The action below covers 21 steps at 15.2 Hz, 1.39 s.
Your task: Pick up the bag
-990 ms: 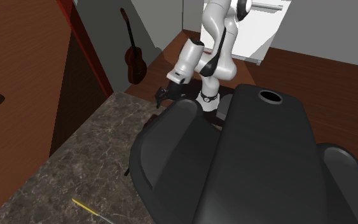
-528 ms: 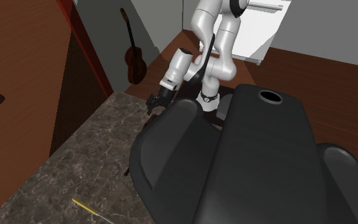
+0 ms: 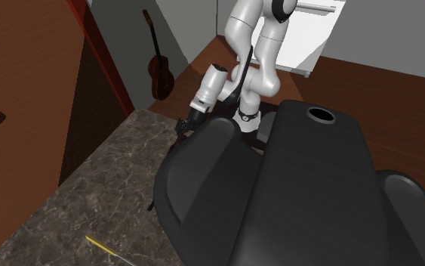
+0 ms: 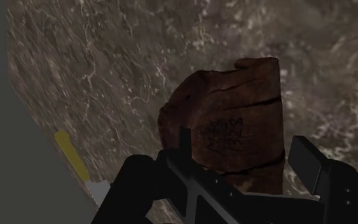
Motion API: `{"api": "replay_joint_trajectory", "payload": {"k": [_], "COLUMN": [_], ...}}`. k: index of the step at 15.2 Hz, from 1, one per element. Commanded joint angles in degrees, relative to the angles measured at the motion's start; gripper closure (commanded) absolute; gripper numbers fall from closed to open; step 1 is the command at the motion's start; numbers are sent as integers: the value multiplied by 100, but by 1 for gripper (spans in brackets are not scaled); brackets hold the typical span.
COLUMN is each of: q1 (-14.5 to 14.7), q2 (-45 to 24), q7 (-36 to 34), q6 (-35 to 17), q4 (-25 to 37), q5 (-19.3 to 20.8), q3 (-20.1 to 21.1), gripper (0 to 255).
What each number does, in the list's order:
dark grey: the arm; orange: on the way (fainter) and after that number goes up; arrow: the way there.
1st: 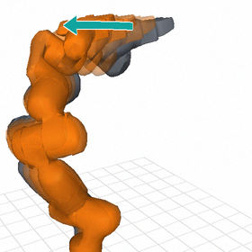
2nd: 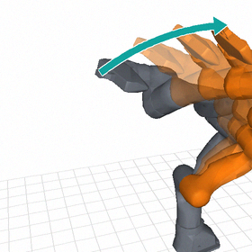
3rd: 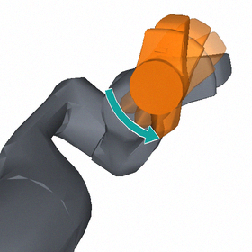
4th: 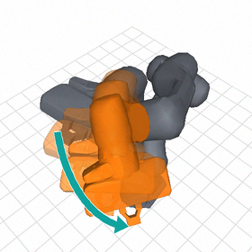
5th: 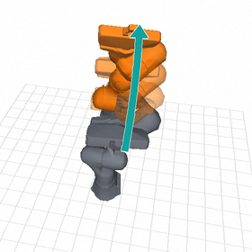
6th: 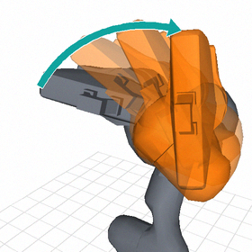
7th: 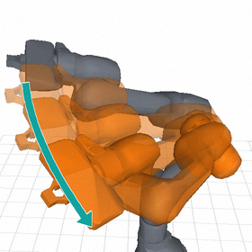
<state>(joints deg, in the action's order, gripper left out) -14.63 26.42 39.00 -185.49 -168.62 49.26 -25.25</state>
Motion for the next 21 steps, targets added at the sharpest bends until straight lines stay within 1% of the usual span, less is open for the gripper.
{"api": "replay_joint_trajectory", "payload": {"k": [1, 7, 8, 10, 13, 17, 21], "q1": [-7, 6, -30, 304, 651, 956, 1171], "q2": [-15, -8, -20, 281, 696, 1172, 1564], "q7": [-1, 2, -12, 87, 244, 423, 565], "q6": [-13, -2, -26, 329, 821, 1412, 1941], "q4": [-2, 1, -11, 17, 71, 174, 311], "q5": [3, 1, 7, -63, -215, -429, -635], "q3": [5, -5, 31, -239, -467, -589, -606], "gripper": [255, 255, 255, 255, 255, 255, 255]}}
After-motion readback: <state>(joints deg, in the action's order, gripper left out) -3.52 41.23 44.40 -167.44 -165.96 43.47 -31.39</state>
